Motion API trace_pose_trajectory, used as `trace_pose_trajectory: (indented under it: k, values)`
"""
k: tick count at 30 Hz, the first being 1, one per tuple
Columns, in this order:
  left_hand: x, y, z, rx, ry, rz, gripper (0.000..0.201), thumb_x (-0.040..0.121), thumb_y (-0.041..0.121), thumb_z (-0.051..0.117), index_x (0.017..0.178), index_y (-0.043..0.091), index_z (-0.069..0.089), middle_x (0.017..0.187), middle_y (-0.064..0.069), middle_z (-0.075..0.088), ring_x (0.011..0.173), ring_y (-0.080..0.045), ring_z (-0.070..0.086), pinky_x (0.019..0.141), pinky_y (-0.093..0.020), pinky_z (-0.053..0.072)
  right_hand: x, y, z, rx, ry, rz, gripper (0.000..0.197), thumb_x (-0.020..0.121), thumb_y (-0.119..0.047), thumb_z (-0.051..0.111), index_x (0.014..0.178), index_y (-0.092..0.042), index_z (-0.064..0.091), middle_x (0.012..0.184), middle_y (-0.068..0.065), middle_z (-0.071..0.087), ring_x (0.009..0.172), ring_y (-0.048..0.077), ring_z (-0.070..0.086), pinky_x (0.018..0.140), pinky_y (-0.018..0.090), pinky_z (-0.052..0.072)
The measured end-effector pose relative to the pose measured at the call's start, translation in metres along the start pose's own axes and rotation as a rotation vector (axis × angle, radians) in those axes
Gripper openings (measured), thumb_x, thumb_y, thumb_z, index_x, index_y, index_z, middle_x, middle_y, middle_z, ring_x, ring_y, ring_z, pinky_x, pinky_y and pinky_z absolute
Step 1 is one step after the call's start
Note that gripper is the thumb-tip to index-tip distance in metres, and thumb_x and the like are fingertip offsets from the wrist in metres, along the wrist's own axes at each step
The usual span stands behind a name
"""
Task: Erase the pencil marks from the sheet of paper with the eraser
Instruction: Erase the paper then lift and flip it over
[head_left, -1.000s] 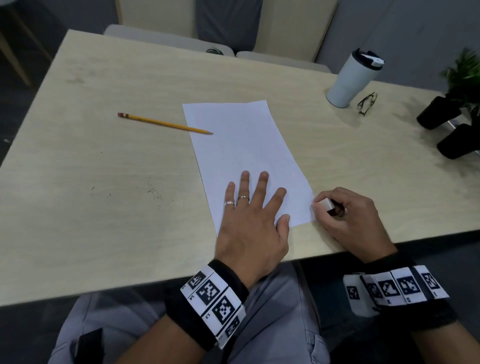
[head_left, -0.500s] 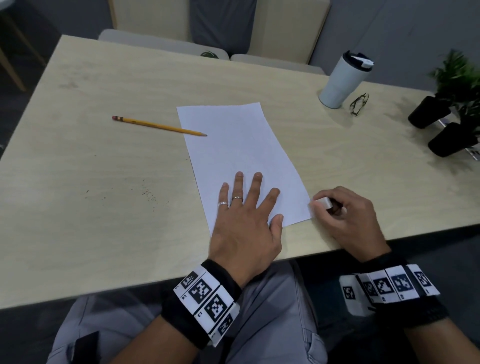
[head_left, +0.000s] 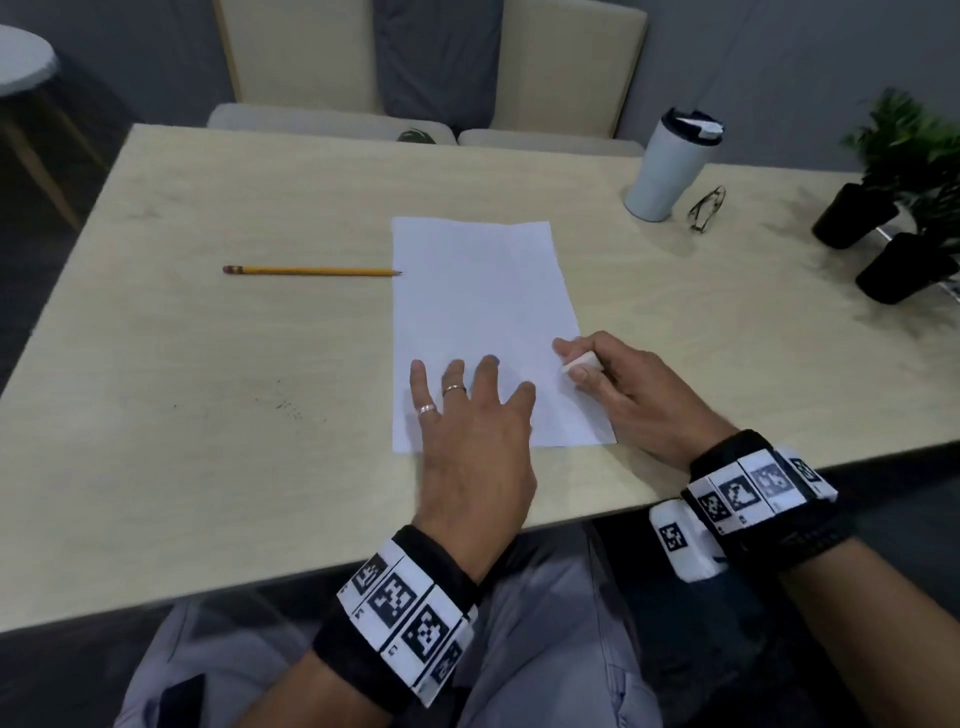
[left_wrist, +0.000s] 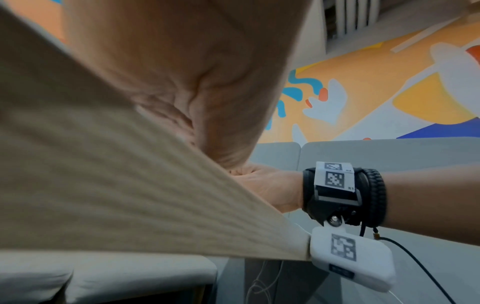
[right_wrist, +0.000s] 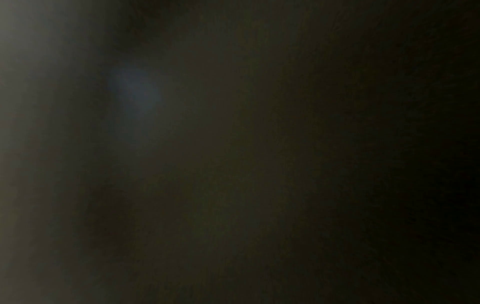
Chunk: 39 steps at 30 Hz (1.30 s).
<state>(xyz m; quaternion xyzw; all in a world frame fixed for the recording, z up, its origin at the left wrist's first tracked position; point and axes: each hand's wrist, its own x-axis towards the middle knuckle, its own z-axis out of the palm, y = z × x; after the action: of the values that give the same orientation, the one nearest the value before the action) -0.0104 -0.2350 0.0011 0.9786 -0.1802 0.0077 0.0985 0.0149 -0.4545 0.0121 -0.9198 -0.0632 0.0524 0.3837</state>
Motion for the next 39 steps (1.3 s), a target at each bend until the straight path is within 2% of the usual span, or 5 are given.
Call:
trace_pose_trajectory:
  k: [9, 21, 28, 33, 39]
  values:
    - [-0.02, -0.001, 0.025, -0.106, 0.035, 0.008, 0.066, 0.103, 0.053, 0.023, 0.16, 0.024, 0.041, 0.171, -0.009, 0.029, 0.157, -0.044, 0.025, 0.126, -0.062, 0.016, 0.002, -0.009, -0.041, 0.012, 0.36, 0.301, 0.041, 0.094, -0.05, 0.048, 0.088, -0.01, 0.052, 0.087, 0.008, 0.064, 0.072, 0.01, 0.057, 0.074, 0.044, 0.047]
    - [-0.028, 0.001, 0.022, -0.096, 0.046, 0.008, 0.068, 0.106, 0.054, 0.025, 0.163, 0.019, 0.036, 0.172, -0.019, 0.023, 0.159, -0.042, 0.017, 0.128, -0.061, 0.014, 0.094, 0.005, -0.041, -0.408, 0.184, 0.485, 0.087, 0.08, -0.064, 0.085, 0.131, -0.002, 0.051, 0.128, 0.011, 0.058, 0.131, 0.037, 0.054, 0.096, 0.039, 0.047]
    - [-0.028, 0.0, 0.019, -0.086, 0.017, -0.004, 0.073, 0.105, 0.056, 0.027, 0.162, 0.011, 0.037, 0.171, -0.026, 0.015, 0.158, -0.044, 0.018, 0.127, -0.062, 0.015, 0.101, 0.014, -0.035, -0.182, 0.398, 0.49, 0.057, 0.085, -0.02, 0.089, 0.124, -0.006, 0.05, 0.112, 0.004, 0.064, 0.103, 0.025, 0.062, 0.084, 0.031, 0.045]
    - [-0.029, -0.002, 0.022, -0.1, 0.036, 0.031, 0.071, 0.105, 0.055, 0.03, 0.159, 0.011, 0.044, 0.171, -0.02, 0.025, 0.158, -0.041, 0.023, 0.126, -0.064, 0.02, 0.104, 0.016, -0.037, -0.216, 0.287, 0.501, 0.097, 0.075, -0.065, 0.086, 0.139, -0.01, 0.039, 0.131, 0.006, 0.056, 0.123, 0.026, 0.055, 0.104, 0.042, 0.049]
    - [-0.029, -0.001, 0.028, -0.12, 0.073, 0.04, 0.071, 0.106, 0.054, 0.031, 0.16, 0.01, 0.042, 0.171, -0.013, 0.029, 0.16, -0.037, 0.02, 0.126, -0.065, 0.018, 0.104, 0.015, -0.042, -0.317, 0.258, 0.373, 0.071, 0.087, -0.037, 0.089, 0.133, -0.008, 0.044, 0.116, 0.002, 0.049, 0.103, 0.02, 0.047, 0.062, 0.022, 0.03]
